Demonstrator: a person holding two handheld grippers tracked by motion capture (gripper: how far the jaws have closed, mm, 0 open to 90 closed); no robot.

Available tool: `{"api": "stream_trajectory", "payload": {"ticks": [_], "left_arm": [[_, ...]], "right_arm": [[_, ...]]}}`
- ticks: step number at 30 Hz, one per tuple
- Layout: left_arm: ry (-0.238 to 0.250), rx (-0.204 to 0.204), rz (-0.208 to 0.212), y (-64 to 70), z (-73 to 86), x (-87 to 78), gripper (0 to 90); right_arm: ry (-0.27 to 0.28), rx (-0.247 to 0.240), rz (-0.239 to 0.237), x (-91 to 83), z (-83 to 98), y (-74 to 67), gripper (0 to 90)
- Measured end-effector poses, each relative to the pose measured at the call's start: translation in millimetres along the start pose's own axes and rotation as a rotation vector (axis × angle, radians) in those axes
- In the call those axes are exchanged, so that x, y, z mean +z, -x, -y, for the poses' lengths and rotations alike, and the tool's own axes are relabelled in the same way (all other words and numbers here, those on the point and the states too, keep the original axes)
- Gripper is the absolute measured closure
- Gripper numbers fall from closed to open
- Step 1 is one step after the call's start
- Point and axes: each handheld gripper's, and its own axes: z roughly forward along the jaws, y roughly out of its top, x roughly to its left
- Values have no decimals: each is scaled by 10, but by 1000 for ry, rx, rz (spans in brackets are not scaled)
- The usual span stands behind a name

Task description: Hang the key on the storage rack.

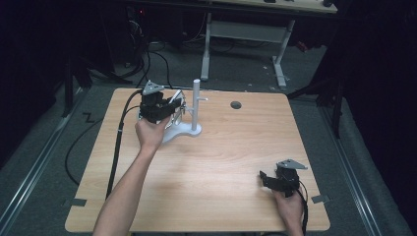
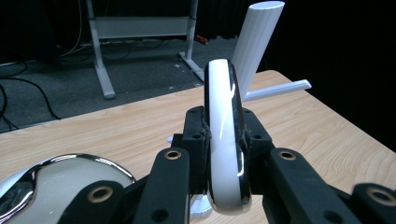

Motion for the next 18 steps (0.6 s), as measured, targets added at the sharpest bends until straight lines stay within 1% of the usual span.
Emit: {"api": "stream_trajectory", "payload": {"ticks": [3,6,13,15,16,18], "left_arm": [[0,-4,6,15,8,21,763],[1,4,7,39,14,31,763],[-10,12,2,38,34,40,762],[-7,-4,2,11,64,40,762],[-7,-4,2,11,64,40,762],[-7,-18,-2,-19,104,47,762]], "right_arm": [[0,0,0,0,1,0,236],[0,0,0,-1,1,0,236],[-1,-1,0,-1,1,0,236],[0,-2,0,-1,1,1,235],[0,-2,0,-1,1,1,235],[-1,-1,0,-1,1,-1,236]]}}
